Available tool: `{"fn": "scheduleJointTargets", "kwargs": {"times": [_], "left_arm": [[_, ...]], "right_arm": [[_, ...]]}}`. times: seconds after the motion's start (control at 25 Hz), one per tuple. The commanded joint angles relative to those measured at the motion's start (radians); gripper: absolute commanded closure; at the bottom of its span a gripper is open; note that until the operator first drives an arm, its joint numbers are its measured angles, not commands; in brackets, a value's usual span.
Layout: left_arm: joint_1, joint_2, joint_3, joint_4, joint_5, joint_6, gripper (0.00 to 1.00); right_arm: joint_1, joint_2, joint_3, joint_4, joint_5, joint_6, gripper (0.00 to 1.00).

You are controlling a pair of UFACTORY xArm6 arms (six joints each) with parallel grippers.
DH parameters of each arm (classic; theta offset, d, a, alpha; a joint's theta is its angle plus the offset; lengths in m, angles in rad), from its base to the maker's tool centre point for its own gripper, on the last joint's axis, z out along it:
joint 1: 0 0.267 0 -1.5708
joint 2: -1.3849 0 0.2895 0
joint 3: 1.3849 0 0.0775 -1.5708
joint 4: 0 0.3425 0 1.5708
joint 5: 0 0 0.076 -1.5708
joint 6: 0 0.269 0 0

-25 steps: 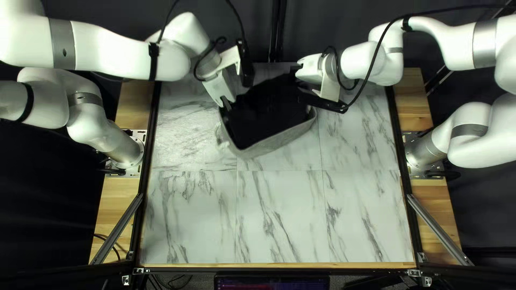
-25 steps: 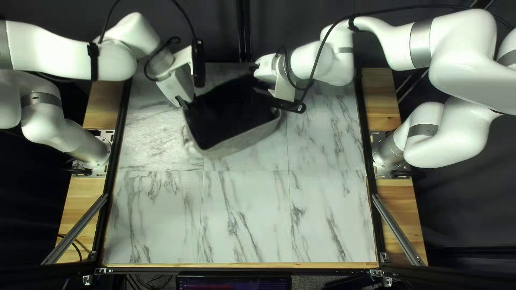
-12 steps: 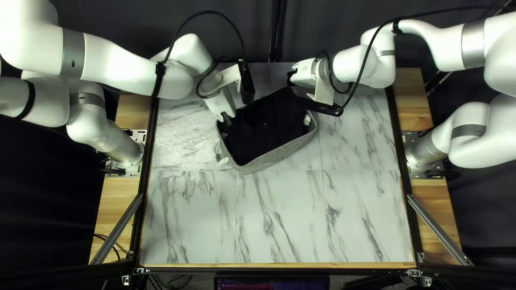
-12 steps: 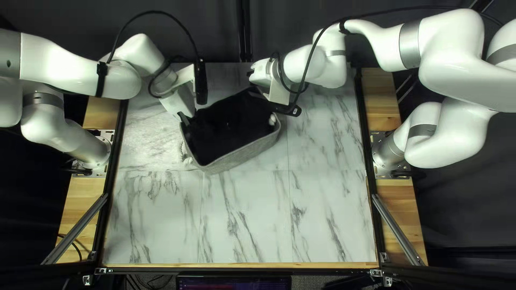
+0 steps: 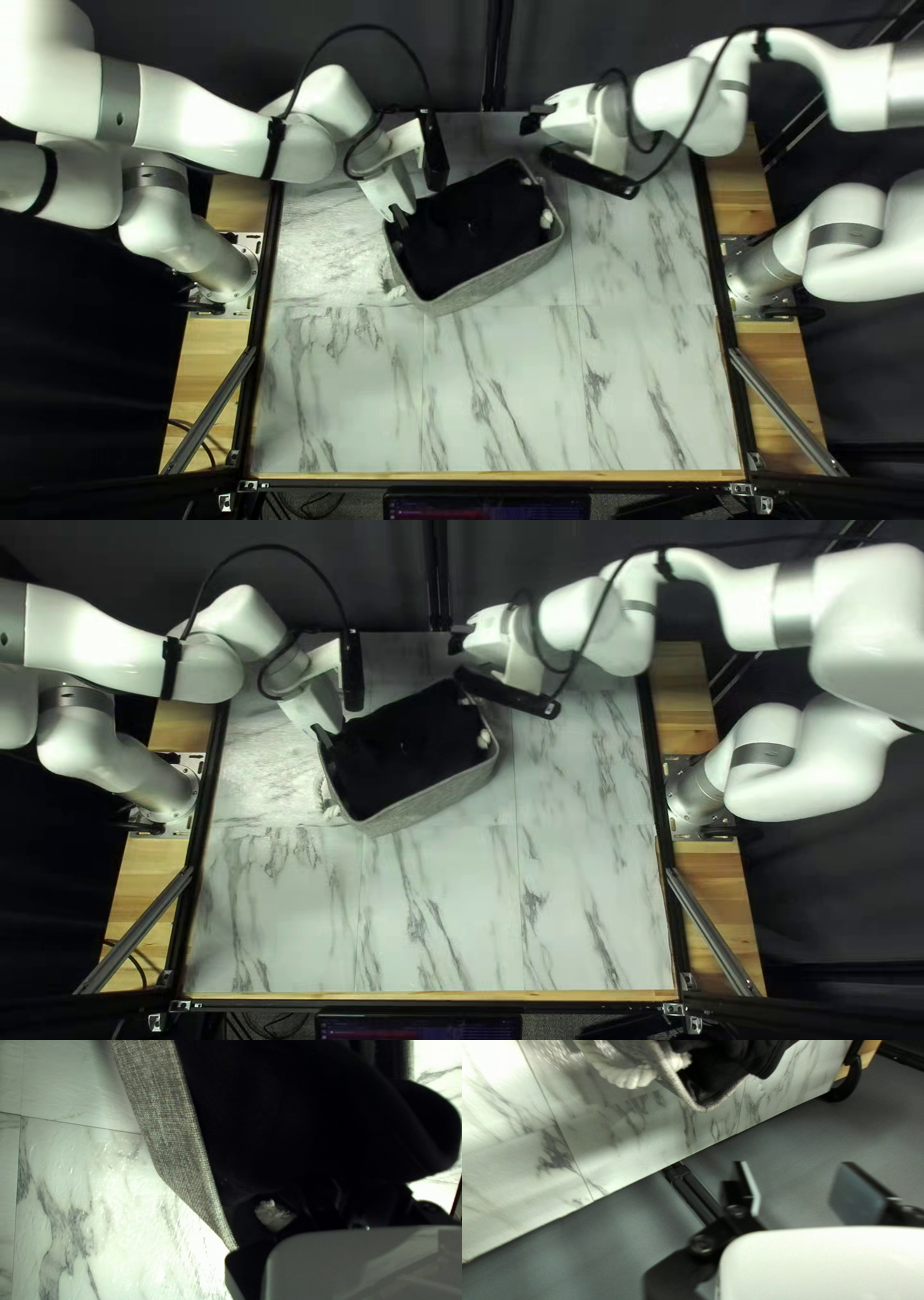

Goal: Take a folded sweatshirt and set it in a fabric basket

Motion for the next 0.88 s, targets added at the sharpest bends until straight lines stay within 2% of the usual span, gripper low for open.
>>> {"fn": "scheduleJointTargets", "kwargs": {"times": [0.04,0.16,0.32,0.6,0.76,0.88], "left_arm": [[-0.016,-0.020,0.030,0.015,-0.030,0.004,1.00],[-0.047,0.002,0.043,0.035,-0.085,-0.003,1.00],[-0.073,0.021,0.048,0.069,-0.123,-0.027,1.00],[-0.139,0.043,0.084,0.153,-0.205,-0.070,1.00],[-0.166,0.078,0.087,0.201,-0.244,-0.063,1.00],[-0.169,0.084,0.077,0.227,-0.239,-0.064,1.00]], "right_arm": [[0.019,-0.105,-0.007,0.151,0.142,0.012,0.00],[0.014,-0.152,-0.022,0.190,0.208,0.067,0.00],[0.018,-0.181,-0.015,0.208,0.239,0.133,0.00],[-0.024,-0.178,-0.014,0.327,0.290,0.101,0.00],[-0.023,-0.161,-0.064,0.327,0.362,0.134,0.00],[-0.023,-0.161,-0.064,0.327,0.362,0.134,0.00]]}}
